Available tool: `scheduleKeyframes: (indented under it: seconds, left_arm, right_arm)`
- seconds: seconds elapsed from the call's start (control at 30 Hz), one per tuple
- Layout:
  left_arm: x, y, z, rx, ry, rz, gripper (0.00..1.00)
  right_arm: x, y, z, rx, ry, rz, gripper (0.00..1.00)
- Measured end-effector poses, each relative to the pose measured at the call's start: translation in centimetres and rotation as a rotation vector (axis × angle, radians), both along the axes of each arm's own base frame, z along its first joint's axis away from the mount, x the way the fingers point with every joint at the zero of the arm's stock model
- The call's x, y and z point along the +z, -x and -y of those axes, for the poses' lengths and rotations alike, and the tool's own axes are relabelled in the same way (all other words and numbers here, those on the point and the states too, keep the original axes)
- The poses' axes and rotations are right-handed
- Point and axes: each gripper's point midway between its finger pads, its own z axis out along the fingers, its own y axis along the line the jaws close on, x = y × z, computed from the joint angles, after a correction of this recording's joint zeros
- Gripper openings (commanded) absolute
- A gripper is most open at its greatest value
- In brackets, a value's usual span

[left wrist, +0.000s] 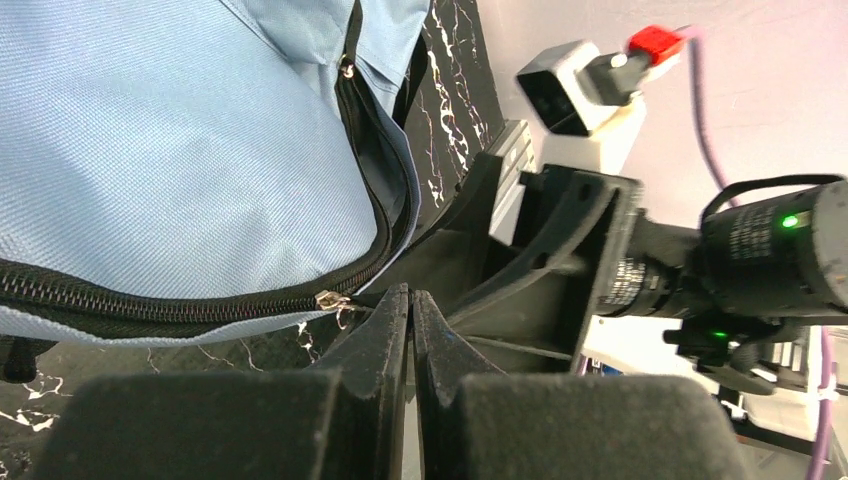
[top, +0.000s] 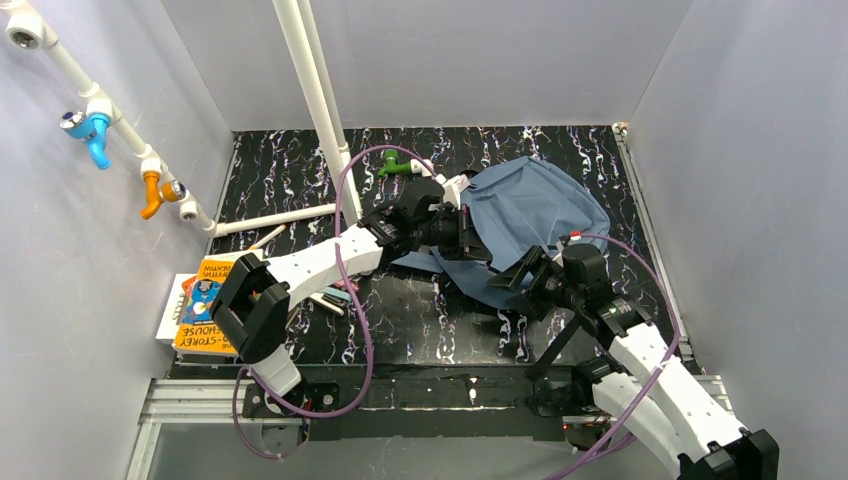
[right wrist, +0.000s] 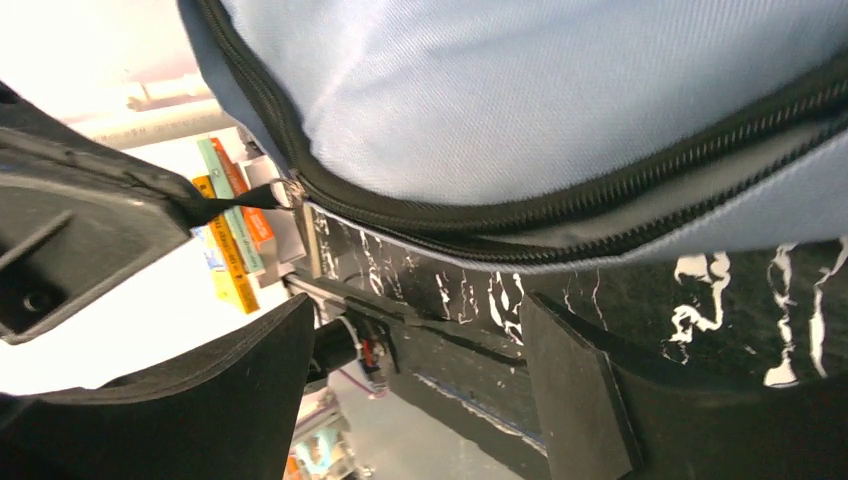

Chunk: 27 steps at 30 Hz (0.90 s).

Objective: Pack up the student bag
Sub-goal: Unzip the student bag at the center of the board.

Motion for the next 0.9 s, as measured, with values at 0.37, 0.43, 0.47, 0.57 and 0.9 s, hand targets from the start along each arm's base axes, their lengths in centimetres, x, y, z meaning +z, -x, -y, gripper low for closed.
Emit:
scheduleKeyframes:
  seconds: [0.37,0.43,0.47,0.57,0.9]
  left_arm:
    - [0.0,0.7,0.9,-0.018,0.002,-0.009,0.00]
    - [0.0,0.7,0.9,-0.018,0.002,-0.009,0.00]
    - [0.0,0.7,0.9,-0.017,0.002,-0.009,0.00]
    - [-0.1,0.8,0.7,-0.015,0.000,-0.012,0.00]
    - [0.1,1.5,0.6,-0.020,0.004,-0.022,0.00]
  right_arm:
    - [1.1,-0.6,0.0,-0.199,-0.198,-0.047,0.81]
    - [1.0,-1.0,0.6,-0.256,-0.211,-0.046,0.80]
    - [0.9,-1.2,1.1,-0.303,-0.224,-0.042,0.78]
    - [0.6,-1.7,2.0,-0.383,-0.238,-0.040,0.64]
    - [-2.6,-3.4,3.0,-0.523,-0.227,-0.106,0.43]
